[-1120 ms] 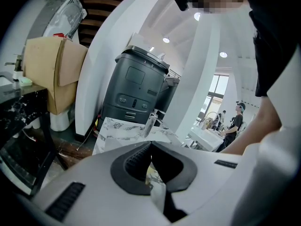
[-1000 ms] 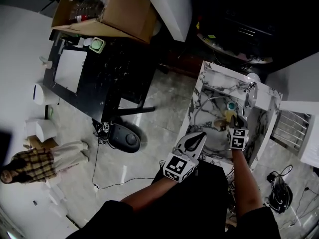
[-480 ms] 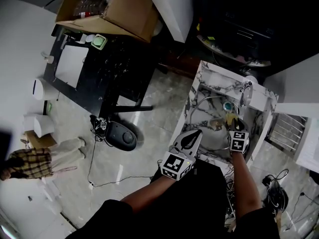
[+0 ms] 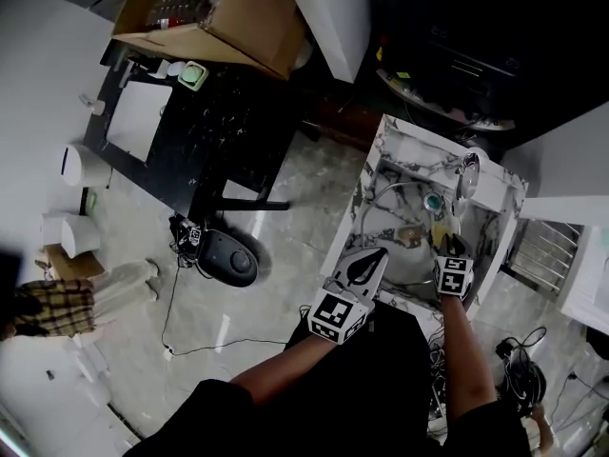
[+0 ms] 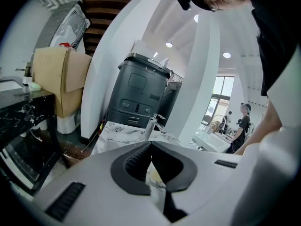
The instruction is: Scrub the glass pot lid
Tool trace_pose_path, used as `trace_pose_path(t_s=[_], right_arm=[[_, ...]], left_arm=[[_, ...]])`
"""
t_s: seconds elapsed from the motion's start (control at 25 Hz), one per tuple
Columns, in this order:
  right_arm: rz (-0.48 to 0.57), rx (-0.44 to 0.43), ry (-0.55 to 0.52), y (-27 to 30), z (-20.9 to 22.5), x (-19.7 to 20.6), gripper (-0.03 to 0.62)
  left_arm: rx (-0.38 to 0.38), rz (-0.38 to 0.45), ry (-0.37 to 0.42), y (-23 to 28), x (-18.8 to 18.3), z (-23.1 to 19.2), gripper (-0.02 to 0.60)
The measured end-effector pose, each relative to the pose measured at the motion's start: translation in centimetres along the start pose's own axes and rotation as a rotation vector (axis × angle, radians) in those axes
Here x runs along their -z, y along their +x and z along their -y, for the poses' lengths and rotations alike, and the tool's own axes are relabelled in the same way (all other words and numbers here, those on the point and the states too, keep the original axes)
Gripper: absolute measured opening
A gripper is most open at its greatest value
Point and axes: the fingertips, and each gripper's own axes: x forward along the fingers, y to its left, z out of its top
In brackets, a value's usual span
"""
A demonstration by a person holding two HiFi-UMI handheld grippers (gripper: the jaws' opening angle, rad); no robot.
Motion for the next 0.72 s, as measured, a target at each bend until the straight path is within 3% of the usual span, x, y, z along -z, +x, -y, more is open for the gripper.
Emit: trace_pose_path(t_s=[0.72], right_arm=[[-0.087,-0.076,-0.086,-1.4,-3.3,1.6,0.064]], left_arm=[[-0.039,0.024,-0.016,-1.6,0.1,-1.7,0.017]])
